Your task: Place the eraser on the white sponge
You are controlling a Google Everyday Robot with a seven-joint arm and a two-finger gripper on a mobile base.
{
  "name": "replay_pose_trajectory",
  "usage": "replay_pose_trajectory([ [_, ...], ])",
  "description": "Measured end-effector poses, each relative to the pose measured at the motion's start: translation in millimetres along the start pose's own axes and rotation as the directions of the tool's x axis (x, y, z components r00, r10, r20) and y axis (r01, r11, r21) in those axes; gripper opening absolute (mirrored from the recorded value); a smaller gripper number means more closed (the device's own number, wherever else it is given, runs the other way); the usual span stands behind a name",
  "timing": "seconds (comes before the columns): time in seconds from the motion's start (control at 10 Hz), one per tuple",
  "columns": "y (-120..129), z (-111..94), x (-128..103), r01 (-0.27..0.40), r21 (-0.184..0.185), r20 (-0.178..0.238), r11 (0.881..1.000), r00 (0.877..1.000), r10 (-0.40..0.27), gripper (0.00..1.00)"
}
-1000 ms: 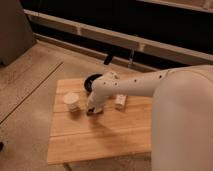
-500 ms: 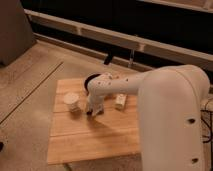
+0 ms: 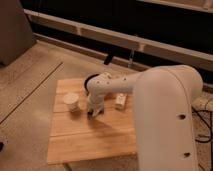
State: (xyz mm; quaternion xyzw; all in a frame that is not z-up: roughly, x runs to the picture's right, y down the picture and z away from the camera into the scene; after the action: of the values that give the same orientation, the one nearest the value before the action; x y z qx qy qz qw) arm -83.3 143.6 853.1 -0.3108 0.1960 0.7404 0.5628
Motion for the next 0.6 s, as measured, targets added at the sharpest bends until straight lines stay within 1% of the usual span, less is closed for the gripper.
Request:
replay_pose_trajectory([
  [0.1,0.4,0.3,-0.5,-0.001,0.001,-0.002,1.000,1.000,0.001,0.71],
  [0.2,0.5,0.2,-1.3,-0.001,0.002,-0.003,1.000,1.000,0.001,0.75],
  [0.6,1.4,-5.2,-5.6,-0.004,-0.001,0.006,1.000,1.000,0.004,0.76],
])
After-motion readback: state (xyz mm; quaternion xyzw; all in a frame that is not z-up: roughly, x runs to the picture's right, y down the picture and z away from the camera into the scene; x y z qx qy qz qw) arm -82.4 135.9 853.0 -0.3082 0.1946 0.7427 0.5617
